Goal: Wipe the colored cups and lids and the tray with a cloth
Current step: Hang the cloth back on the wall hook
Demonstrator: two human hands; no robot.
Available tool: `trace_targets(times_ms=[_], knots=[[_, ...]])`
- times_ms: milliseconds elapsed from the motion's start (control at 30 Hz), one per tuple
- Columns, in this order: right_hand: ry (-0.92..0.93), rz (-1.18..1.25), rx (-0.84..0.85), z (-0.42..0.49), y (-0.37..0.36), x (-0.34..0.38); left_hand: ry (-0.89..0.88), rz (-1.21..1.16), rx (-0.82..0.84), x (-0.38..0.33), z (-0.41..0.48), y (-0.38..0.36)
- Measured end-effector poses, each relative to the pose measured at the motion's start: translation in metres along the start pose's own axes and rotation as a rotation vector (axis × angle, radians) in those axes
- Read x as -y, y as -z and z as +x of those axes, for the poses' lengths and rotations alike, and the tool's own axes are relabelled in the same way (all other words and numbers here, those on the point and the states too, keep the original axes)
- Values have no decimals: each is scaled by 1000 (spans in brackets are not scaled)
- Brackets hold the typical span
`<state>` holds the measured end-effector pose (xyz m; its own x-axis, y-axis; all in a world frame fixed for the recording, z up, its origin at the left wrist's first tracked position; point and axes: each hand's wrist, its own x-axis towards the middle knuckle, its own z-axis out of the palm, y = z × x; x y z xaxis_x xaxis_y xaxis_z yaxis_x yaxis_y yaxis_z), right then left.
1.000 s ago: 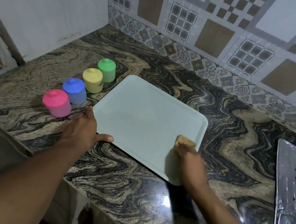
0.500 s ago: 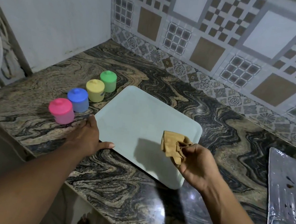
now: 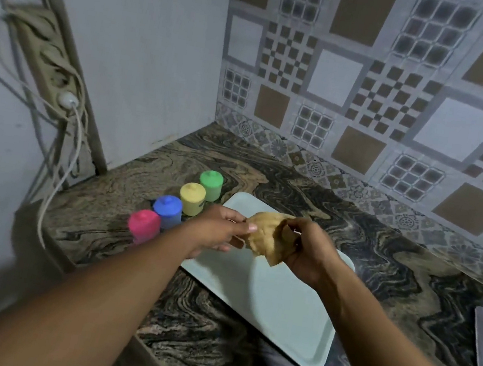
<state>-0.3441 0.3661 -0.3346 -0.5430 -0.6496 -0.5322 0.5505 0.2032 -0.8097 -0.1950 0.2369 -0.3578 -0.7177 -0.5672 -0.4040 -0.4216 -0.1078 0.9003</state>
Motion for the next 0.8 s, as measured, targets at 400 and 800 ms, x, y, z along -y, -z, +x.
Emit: trace_targets(times_ms=[400, 800], knots=[[334, -438, 19, 28, -78, 44, -93, -279, -161, -59, 2, 76], [1021, -560, 447, 22, -228, 82, -312, -495, -417, -158, -35, 205]])
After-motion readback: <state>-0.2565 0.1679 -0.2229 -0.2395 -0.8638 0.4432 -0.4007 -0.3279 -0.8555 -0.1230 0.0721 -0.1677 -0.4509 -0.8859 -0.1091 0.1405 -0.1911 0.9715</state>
